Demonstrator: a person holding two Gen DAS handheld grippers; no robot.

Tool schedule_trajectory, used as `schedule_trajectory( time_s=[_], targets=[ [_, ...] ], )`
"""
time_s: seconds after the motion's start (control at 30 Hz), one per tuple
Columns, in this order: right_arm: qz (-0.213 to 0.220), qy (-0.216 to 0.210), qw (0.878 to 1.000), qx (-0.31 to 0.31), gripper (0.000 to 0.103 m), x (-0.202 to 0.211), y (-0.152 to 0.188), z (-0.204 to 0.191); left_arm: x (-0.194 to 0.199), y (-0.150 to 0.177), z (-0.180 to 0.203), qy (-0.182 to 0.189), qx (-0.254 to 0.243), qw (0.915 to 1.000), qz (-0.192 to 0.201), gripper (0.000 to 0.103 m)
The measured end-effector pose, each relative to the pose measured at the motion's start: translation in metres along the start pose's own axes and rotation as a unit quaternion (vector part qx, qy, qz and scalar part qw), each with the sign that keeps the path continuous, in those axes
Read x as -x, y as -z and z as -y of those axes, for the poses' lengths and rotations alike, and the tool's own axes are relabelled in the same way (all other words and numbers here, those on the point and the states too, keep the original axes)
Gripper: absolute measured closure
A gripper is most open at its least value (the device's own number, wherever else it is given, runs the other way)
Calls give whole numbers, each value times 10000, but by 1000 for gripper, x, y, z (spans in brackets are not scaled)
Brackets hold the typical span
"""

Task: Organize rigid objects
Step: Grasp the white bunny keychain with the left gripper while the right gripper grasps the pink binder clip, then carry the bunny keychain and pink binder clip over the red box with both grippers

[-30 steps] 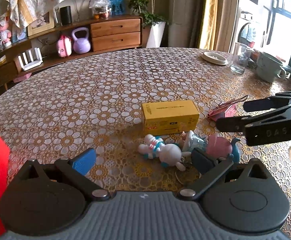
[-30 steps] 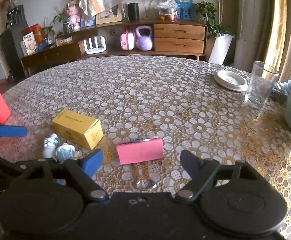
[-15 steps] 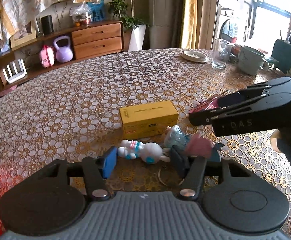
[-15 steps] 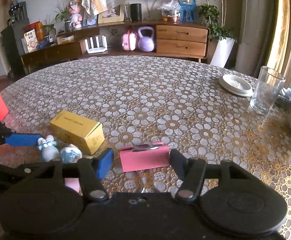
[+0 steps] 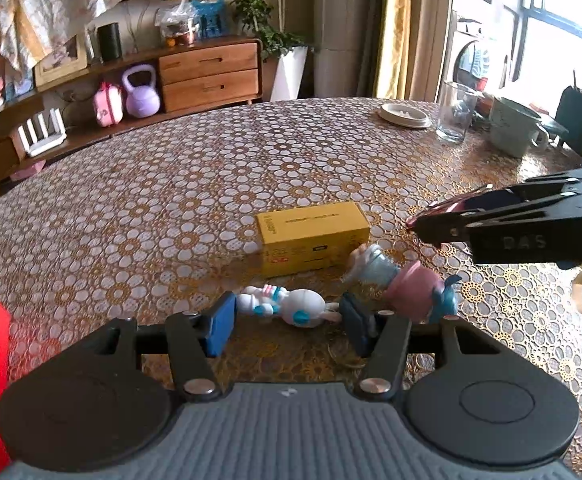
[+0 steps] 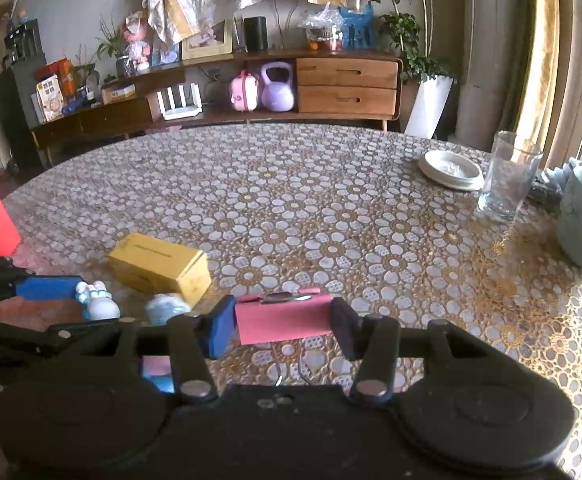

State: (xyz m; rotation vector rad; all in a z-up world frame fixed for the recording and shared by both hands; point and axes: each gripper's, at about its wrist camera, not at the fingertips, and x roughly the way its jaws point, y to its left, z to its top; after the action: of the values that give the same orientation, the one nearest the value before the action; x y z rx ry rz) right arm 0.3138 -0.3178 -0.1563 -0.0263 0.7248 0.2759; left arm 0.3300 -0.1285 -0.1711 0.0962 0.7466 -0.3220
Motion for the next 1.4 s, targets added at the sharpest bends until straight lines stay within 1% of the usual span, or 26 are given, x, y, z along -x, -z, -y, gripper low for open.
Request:
schedule_trajectory(
  time_s=[0.13,0.37,0.67,0.8,0.9,1.17,1.4],
  targets=[
    [70,-67,9999,-83,52,19,-3,-3,9,3,-5,-21,190,9998,-20,47],
    [222,-139,9996,42,52,59,-6,-22,38,1,-6,19,415,9991,56,47],
    [252,-242,9992,218,52,112,-8,-54,94,-3,-8,75,534,9982,270,47],
    [265,-264,9987,358,52,133,-10,-74,118,-2,-16,78,769,9967,254,47],
    [295,-317,9980,450,52,147,-10,-90,137,0,-21,36,811,9963,283,47],
    [383,-557,9952,704,52,170,-18,-136,185,5,-44,-80,955,9948,335,47],
    [377,-833,9910,974,52,173,-26,-180,221,10,-75,-281,1004,9941,295,47]
  ],
)
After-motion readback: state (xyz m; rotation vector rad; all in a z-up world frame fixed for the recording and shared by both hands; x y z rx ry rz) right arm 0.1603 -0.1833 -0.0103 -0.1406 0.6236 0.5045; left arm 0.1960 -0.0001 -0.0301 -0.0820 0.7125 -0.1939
